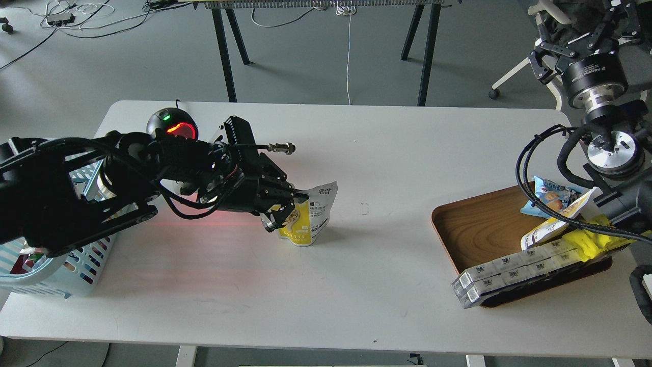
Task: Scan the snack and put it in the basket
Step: 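Grasp the yellow packet with the left gripper and lift it, then hold the packet in front of the barcode scanner's red light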
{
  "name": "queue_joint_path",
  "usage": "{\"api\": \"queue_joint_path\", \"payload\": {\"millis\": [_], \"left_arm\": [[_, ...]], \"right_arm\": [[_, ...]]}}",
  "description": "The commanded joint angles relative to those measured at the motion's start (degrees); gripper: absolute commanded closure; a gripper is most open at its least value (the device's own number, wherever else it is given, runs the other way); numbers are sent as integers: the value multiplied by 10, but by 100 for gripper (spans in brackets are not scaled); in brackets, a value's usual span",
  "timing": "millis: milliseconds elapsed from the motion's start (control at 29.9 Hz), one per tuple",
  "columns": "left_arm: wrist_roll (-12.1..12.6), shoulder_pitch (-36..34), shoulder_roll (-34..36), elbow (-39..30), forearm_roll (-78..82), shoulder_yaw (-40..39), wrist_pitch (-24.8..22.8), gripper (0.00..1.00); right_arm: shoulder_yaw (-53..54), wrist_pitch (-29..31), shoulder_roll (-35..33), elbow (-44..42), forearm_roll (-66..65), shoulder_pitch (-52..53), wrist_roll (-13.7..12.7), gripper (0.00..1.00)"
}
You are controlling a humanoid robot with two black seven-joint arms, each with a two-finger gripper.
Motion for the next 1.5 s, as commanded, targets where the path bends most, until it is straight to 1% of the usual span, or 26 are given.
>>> {"api": "queue_joint_path", "payload": {"millis": [0, 67, 100, 167, 234, 502, 702, 803, 1471], "left_arm": [[-6, 0, 39, -22, 0, -27, 4, 100], [-9, 0, 67, -34, 0, -42, 6, 100], [-19, 0, 84, -35, 0, -50, 7, 100], [-47, 0, 109, -35, 0, -62, 16, 100], [-60, 1, 128, -30, 0, -70, 24, 100], [-63, 1, 168, 13, 0, -82, 27, 100], [-64, 2, 168, 46, 0, -80, 27, 100], [-70, 2, 165, 60, 0, -80, 27, 100], [-72, 2, 161, 69, 0, -78, 26, 100]], "right_arm": [[-1, 0, -2, 0, -1, 2, -1, 4], [-1, 0, -2, 0, -1, 2, -1, 4], [-1, 0, -2, 1, -1, 2, -1, 4], [0, 0, -1, 1, -1, 2, 0, 4], [0, 0, 0, 2, -1, 2, 0, 4], [0, 0, 0, 3, -1, 2, 1, 4], [0, 0, 0, 4, -1, 3, 1, 4], [0, 0, 0, 4, -1, 4, 1, 4], [0, 0, -4, 5, -1, 5, 1, 4]]}}
